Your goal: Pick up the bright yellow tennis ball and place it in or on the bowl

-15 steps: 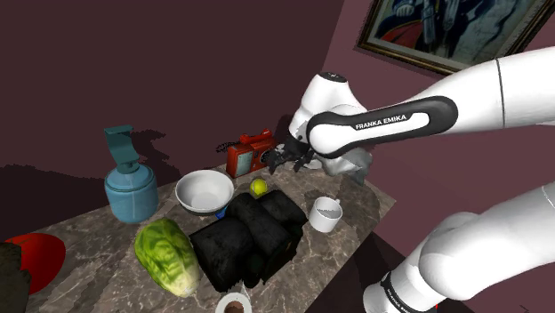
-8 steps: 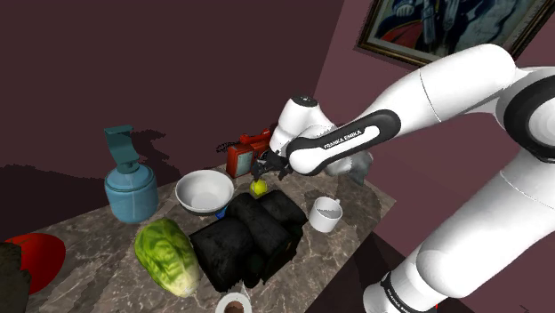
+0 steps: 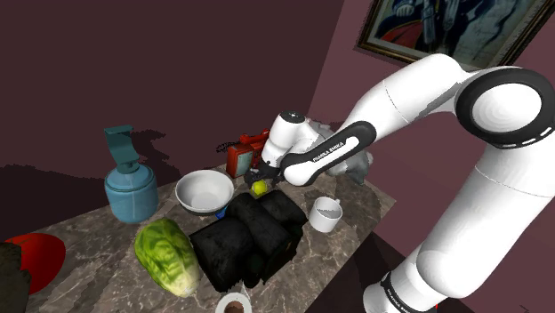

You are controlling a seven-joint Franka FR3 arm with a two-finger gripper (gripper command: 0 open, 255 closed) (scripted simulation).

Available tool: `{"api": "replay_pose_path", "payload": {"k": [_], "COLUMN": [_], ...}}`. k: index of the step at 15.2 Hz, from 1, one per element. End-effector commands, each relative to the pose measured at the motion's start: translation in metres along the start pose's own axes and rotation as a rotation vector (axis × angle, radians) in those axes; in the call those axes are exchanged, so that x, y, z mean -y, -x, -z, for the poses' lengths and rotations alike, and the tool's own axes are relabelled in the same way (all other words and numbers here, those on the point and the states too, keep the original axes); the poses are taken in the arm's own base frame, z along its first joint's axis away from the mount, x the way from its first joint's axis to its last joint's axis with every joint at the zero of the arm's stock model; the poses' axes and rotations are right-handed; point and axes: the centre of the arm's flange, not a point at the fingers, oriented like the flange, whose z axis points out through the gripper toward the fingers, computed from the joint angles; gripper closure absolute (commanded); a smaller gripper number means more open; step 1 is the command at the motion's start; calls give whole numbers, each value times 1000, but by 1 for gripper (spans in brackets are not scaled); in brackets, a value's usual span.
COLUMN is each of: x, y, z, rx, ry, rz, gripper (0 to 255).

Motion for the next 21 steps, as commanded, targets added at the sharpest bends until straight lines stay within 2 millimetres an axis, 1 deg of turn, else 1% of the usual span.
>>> {"api": "replay_pose_path", "payload": {"k": [1,9,10,19,21], "x": [0,0,0,0,1], "y": [0,0,0,0,-2], "z": [-14,-14,-14,-14,-4], "rx": [0,0,0,0,0], "ry": [0,0,0,0,0], "rz": [0,0,0,0,0], "gripper": [0,0,255,255,255]}}
